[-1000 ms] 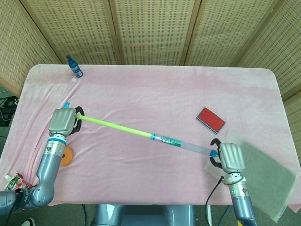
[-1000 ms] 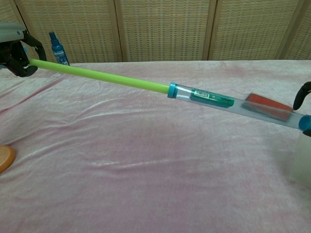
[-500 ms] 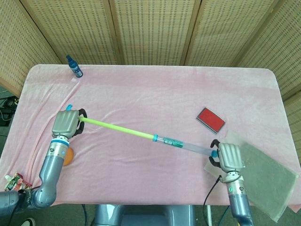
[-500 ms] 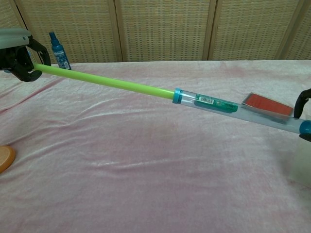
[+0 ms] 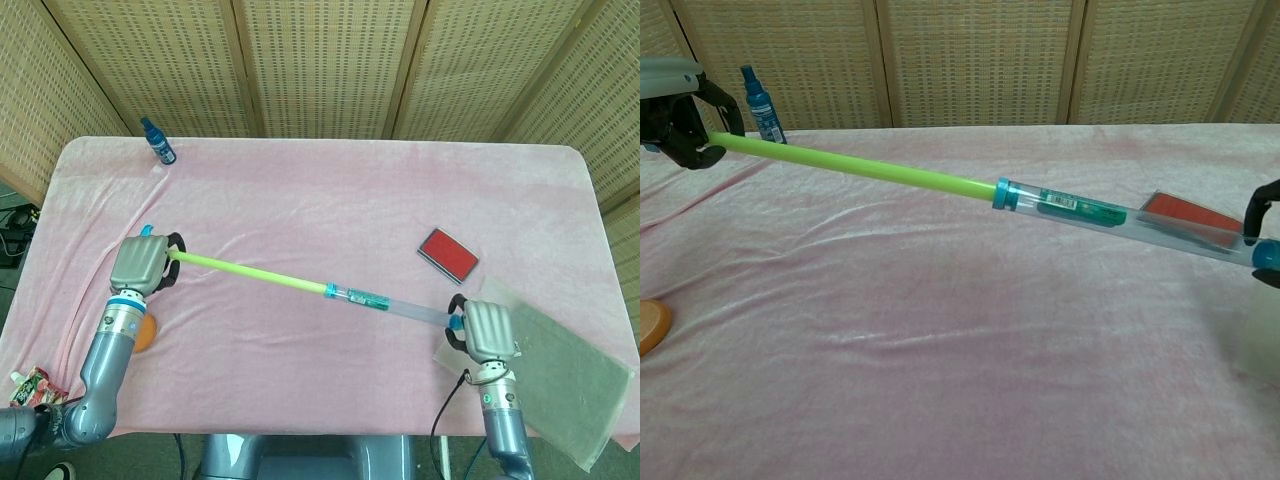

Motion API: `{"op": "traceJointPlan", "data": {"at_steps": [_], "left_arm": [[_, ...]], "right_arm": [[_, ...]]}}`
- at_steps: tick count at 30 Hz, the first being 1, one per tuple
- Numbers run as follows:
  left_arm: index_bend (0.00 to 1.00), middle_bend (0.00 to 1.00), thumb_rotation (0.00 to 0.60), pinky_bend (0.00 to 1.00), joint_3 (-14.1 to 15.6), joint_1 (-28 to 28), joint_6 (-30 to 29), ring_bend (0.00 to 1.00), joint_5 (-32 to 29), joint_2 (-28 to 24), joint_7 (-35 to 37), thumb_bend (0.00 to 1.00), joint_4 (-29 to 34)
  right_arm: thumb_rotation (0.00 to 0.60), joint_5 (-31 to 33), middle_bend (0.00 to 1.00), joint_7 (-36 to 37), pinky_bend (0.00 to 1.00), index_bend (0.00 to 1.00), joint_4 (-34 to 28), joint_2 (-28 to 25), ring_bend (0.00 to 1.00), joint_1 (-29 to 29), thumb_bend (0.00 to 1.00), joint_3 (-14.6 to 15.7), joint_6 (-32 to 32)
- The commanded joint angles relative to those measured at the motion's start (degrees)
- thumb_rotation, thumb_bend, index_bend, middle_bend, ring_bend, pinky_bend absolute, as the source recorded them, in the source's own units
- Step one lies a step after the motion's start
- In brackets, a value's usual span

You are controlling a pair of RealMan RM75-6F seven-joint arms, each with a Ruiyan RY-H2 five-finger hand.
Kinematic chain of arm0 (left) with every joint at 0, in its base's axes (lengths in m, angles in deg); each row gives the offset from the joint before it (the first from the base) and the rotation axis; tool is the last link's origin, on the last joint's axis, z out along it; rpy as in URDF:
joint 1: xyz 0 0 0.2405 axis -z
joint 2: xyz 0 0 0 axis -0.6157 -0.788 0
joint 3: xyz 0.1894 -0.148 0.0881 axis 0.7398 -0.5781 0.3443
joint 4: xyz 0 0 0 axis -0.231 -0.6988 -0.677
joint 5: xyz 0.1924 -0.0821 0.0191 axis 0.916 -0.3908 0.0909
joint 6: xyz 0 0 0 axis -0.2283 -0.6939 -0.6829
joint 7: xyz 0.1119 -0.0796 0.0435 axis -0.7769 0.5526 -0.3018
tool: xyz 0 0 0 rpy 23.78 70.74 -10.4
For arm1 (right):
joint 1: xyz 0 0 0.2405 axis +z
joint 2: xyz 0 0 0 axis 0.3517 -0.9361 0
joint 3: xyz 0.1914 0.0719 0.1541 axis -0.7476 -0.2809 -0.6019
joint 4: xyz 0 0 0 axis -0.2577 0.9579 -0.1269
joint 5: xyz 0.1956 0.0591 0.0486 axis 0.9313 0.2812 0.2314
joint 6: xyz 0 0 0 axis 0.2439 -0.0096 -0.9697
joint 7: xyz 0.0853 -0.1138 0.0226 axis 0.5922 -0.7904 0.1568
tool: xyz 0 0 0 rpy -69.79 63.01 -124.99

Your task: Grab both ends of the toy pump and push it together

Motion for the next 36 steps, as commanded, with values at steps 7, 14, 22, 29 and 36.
{"op": "traceJointPlan", "data": {"at_steps": [7,14,22,29,36], "left_arm": [[0.86,0.94,0.6,0.8,1.13,0.12,-0.35,0.85,0.81,0.09,-0.76,0.69,1.24],[0.86,0.94,0.6,0.8,1.49,0.89,-1.0,0.85,0.4,1.86,-1.91,0.69,1.36],[0.86,0.94,0.6,0.8,2.1,1.54,-1.69,0.85,0.67,3.96,-3.09,0.69,1.42],[0.86,0.94,0.6,0.8,2.77,2.37,-1.83,0.85,0.37,5.71,-4.9,0.69,1.12],[0.86,0.94,0.6,0.8,2.9,3.44,-2.13,0.85,-0.18,8.29,-6.52,0.69,0.24]], "right_arm": [[0.6,-0.44,1.0,-3.4,0.65,0.67,-1.0,0.66,1.0,2.06,0.53,-0.57,0.23],[0.6,-1.21,1.0,-7.24,0.65,0.67,-2.96,2.22,1.0,3.71,0.53,-0.3,1.19],[0.6,-1.7,1.0,-9.0,0.65,0.67,-3.18,4.0,1.0,4.76,0.53,0.44,1.4],[0.6,-2.08,1.0,-10.51,0.65,0.67,-2.82,5.56,1.0,5.82,0.53,0.71,1.28],[0.6,-1.42,1.0,-12.95,0.65,0.67,-2.22,7.36,1.0,7.95,0.53,0.12,-0.05]]}}
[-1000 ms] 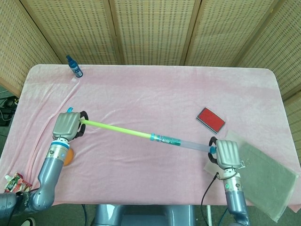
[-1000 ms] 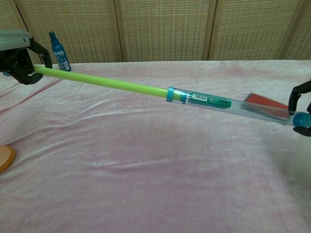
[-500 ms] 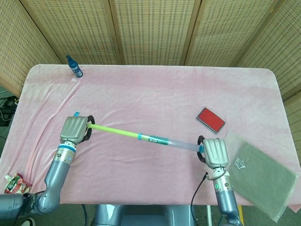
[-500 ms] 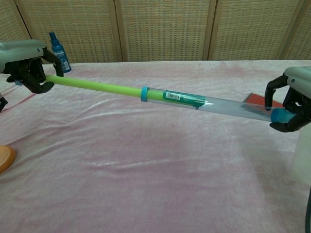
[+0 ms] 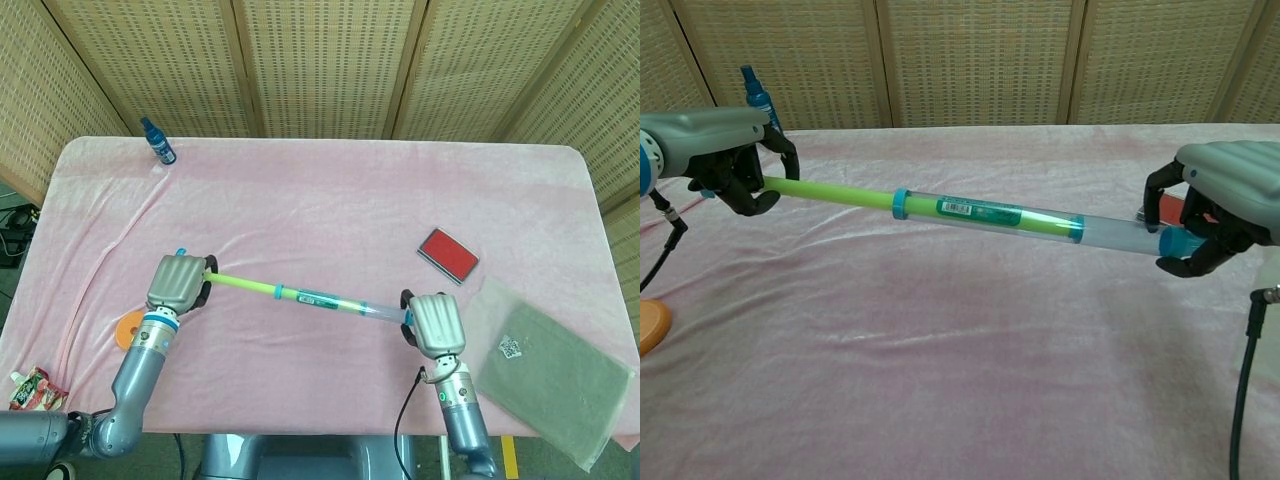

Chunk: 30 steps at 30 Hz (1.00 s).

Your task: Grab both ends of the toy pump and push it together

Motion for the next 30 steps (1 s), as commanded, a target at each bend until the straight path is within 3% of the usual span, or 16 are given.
{"op": "traceJointPlan", "data": {"at_steps": [1,18,30], "left_arm": [[0.86,0.94,0.6,0.8,-0.17,0.46,-0.18,0.85,-0.28,1.19,-0.33,0.69,-0.51],[0.86,0.94,0.6,0.8,-0.79,2.56,2.11,0.85,-2.17,4.74,-1.02,0.69,-3.51],[0.86,0.94,0.6,0.8,-0.85,3.89,3.36,0.85,-3.67,6.49,-1.61,0.69,-5.76]], "right_arm": [[0.6,0.75,1.0,-1.16,0.65,0.67,0.71,1.08,1.0,1.2,0.53,-0.52,-0.92],[0.6,3.68,1.0,-3.15,0.65,0.67,6.14,6.98,1.0,6.01,0.53,-2.23,-3.44],[0.6,2.84,1.0,-0.75,0.65,0.67,8.95,8.17,1.0,6.82,0.52,-1.65,-3.91]]}}
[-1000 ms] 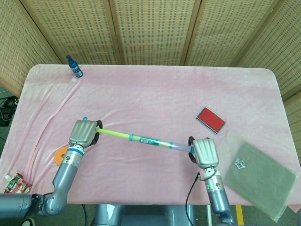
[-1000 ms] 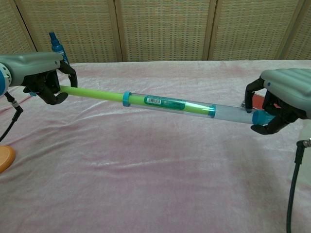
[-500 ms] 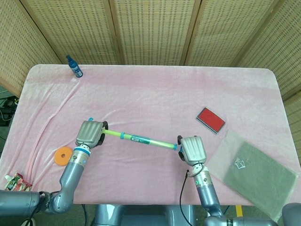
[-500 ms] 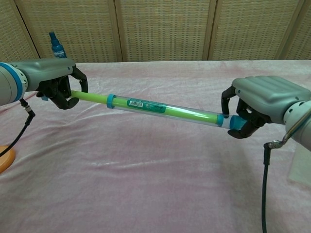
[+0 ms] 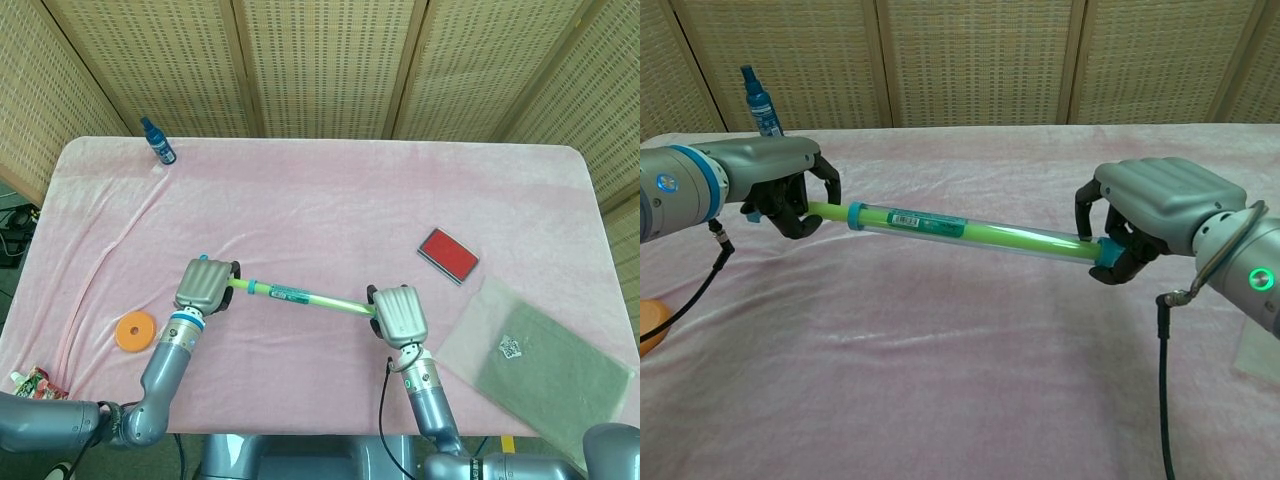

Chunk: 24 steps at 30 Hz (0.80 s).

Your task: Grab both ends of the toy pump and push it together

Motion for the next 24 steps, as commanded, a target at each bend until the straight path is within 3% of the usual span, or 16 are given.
{"op": "traceJointPlan", "data": {"at_steps": [1,3,4,6,7,9,11,12,15,20,22,24], "left_arm": [[0.86,0.94,0.6,0.8,0.05,0.06,0.07,0.85,0.16,0.06,0.11,0.69,-0.17],[0.77,0.86,0.6,0.76,0.26,0.06,0.08,0.8,0.58,-0.05,0.13,0.68,-0.38],[0.7,0.8,0.6,0.73,0.56,-0.03,0.23,0.75,0.64,-0.42,0.05,0.65,-0.35],[0.42,0.52,0.6,0.55,0.86,-0.12,0.85,0.54,-0.24,-1.32,-0.15,0.53,0.22],[0.32,0.43,0.6,0.47,0.91,-0.11,1.14,0.45,-0.85,-1.78,-0.3,0.47,0.57],[0.12,0.2,0.6,0.29,0.91,-0.02,1.88,0.22,-2.67,-3.17,-0.65,0.37,1.59],[0.03,0.07,0.6,0.18,1.21,-0.09,2.82,0.08,-4.82,-4.89,-0.85,0.32,2.75],[0.01,0.02,0.6,0.12,1.22,-0.24,3.62,0.03,-6.16,-6.07,-0.52,0.3,3.72],[0.0,0.0,0.6,0.01,1.38,-0.52,4.79,0.0,-6.37,-8.23,0.65,0.28,5.35],[0.0,0.0,0.6,0.0,2.1,-2.5,5.06,0.0,-2.81,-10.59,4.56,0.28,7.45],[0.0,0.0,0.6,0.0,2.75,-4.24,4.64,0.0,0.5,-11.72,7.41,0.28,8.56],[0.0,0.0,0.6,0.0,5.11,-8.81,2.41,0.0,8.61,-13.32,13.22,0.28,10.49]], "right_arm": [[0.6,-0.15,1.0,0.35,0.65,0.65,0.43,0.03,0.99,0.09,0.52,0.12,-0.02],[0.6,-0.53,0.93,0.78,0.64,0.59,0.7,-0.18,0.92,0.09,0.48,0.31,-0.1],[0.6,-0.69,0.84,1.18,0.59,0.53,0.87,-0.5,0.83,-0.02,0.45,0.49,-0.21],[0.6,-0.44,0.61,1.56,0.46,0.4,0.97,-1.03,0.65,-0.18,0.38,0.66,-0.48],[0.6,-0.18,0.48,1.59,0.37,0.33,0.94,-1.26,0.52,-0.22,0.35,0.69,-0.62],[0.6,0.86,0.34,1.45,0.28,0.27,0.62,-2.0,0.39,-0.34,0.32,0.62,-0.93],[0.6,1.34,0.18,1.67,0.2,0.22,0.2,-2.89,0.23,-0.64,0.29,0.61,-0.74],[0.6,1.18,0.15,2.41,0.19,0.21,-0.14,-3.46,0.21,-1.09,0.29,0.89,-0.56],[0.6,0.66,0.1,3.68,0.17,0.19,-0.76,-4.67,0.15,-1.71,0.28,1.63,-0.62],[0.6,-0.79,0.06,5.67,0.14,0.19,-1.86,-6.74,0.09,-3.05,0.26,2.77,0.19],[0.6,-2.05,0.04,7.61,0.13,0.19,-2.7,-8.21,0.06,-4.13,0.26,3.56,0.77],[0.6,-5.64,0.02,13.0,0.11,0.19,-4.52,-11.61,0.03,-7.14,0.26,6.12,2.34]]}}
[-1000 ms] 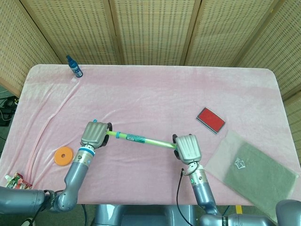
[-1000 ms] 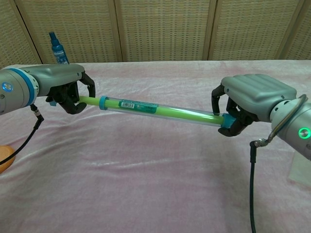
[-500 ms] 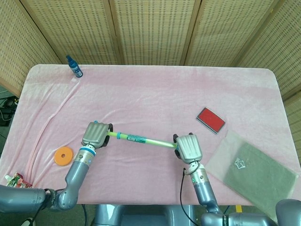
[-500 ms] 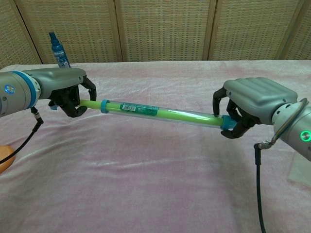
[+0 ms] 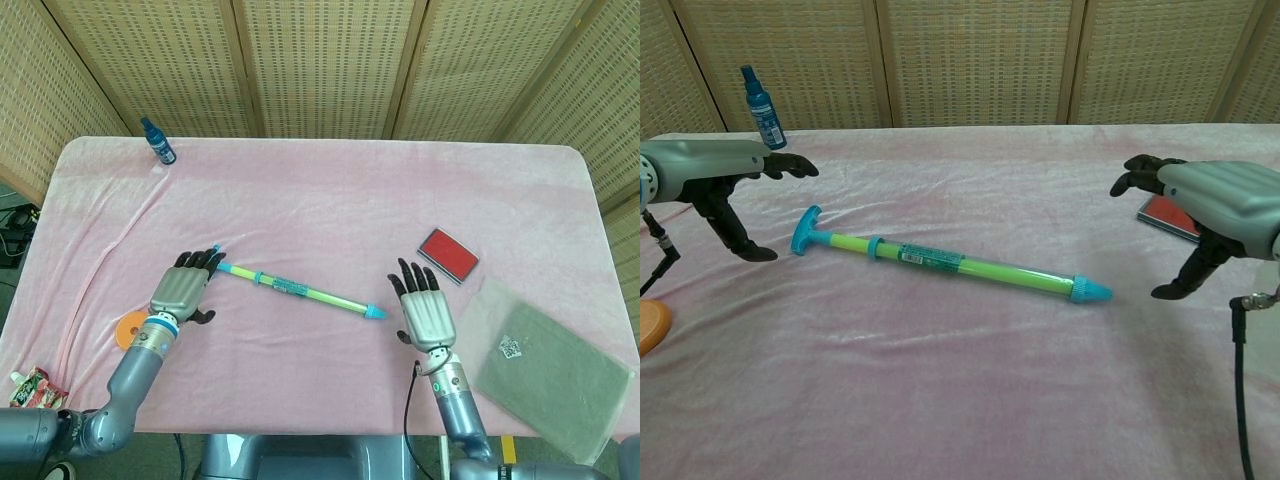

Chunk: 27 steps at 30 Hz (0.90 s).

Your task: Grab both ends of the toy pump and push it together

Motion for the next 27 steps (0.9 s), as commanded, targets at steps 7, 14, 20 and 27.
{"op": "traceJointPlan", "data": {"at_steps": [7,14,20,27], "left_arm": [[0.0,0.0,0.6,0.0,11.55,-15.89,-9.61,0.0,31.97,-3.22,17.19,0.28,-0.31],[0.0,0.0,0.6,0.0,17.29,-24.05,-19.46,0.0,46.96,-4.02,19.6,0.28,-4.8],[0.0,0.0,0.6,0.0,18.16,-28.73,-24.26,0.0,51.26,-3.04,20.58,0.28,-8.82],[0.0,0.0,0.6,0.0,16.97,-30.94,-24.56,0.0,52.59,-3.44,21.72,0.28,-10.83]], "right_arm": [[0.6,-15.77,0.0,20.55,0.04,0.16,-0.37,-10.96,0.0,-9.93,0.24,10.86,4.47],[0.6,-26.41,0.0,33.65,0.0,0.07,7.5,-14.0,0.0,-15.61,0.17,15.26,10.78],[0.6,-30.06,0.0,39.28,0.0,0.03,12.48,-13.37,0.0,-17.62,0.17,14.27,14.46],[0.6,-31.48,0.0,40.19,0.0,0.02,12.69,-13.21,0.0,-18.87,0.17,12.0,16.56]]}}
